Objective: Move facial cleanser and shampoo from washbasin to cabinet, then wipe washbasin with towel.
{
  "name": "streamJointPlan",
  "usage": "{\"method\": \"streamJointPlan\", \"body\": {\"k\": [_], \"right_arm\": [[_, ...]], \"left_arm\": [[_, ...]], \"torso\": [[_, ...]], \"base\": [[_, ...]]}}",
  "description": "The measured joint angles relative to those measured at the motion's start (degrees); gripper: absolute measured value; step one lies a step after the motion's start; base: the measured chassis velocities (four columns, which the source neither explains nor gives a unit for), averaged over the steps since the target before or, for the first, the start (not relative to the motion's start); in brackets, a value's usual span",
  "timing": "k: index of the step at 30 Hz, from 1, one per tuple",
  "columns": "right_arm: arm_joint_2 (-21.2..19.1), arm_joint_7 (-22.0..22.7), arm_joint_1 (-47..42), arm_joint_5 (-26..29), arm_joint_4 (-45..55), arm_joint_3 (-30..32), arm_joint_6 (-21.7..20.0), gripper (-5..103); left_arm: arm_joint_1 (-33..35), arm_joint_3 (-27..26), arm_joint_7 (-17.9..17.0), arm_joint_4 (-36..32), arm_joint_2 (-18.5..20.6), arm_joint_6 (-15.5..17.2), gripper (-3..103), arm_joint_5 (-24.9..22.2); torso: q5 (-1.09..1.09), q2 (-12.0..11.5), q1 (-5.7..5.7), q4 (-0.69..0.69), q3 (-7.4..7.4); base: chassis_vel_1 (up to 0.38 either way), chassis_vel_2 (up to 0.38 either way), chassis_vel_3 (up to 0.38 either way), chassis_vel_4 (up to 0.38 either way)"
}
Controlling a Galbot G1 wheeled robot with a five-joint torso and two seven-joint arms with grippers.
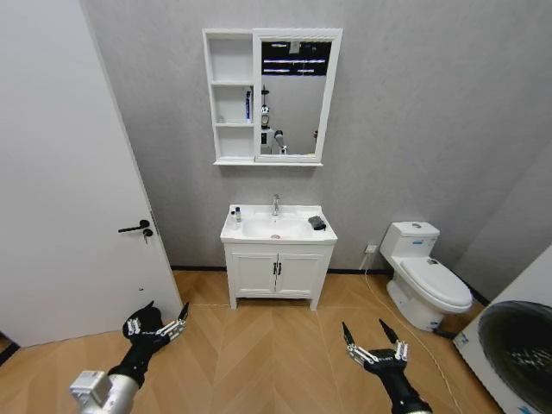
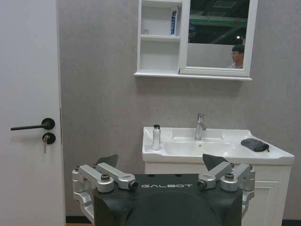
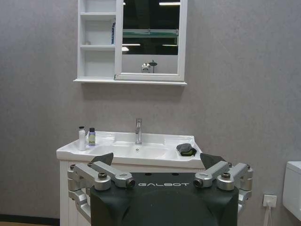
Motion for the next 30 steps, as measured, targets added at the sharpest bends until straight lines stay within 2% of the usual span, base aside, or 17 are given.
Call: {"method": "streamJointPlan", "body": {"k": [19,20,24,30], "right_arm": [[0.23,-0.74,0.51,-0.55,-0.43,-1.2,-0.05,100],[0.32,-0.77,0.24,-0.61,-0.41,-1.12,0.09,100],[0.4,-0.89,-0.16,-0.58,-0.59,-0.46,0.97,100],[0.28,-0.9,-0.29,-0.39,-0.4,0.18,1.03,100]], "left_arm": [[-1.24,0.35,0.32,1.64,-1.22,-0.25,99,-0.13],[-1.36,0.67,0.36,1.93,-1.23,-0.34,102,0.1],[-1.98,1.4,0.4,2.42,-1.2,-0.36,98,0.37],[-2.51,2.1,0.41,2.98,-1.12,-0.36,98,0.57]], "torso": [[-0.01,0.01,-0.02,0.0,0.0],[0.0,0.01,-0.03,0.0,0.0],[0.0,0.01,-0.04,0.0,0.0],[0.0,0.01,-0.02,-0.01,0.0]], "base": [[0.0,0.0,0.0,0.0],[-0.061,0.033,0.043,-0.054],[-0.084,0.068,0.087,-0.084],[-0.175,0.178,0.178,-0.187]]}}
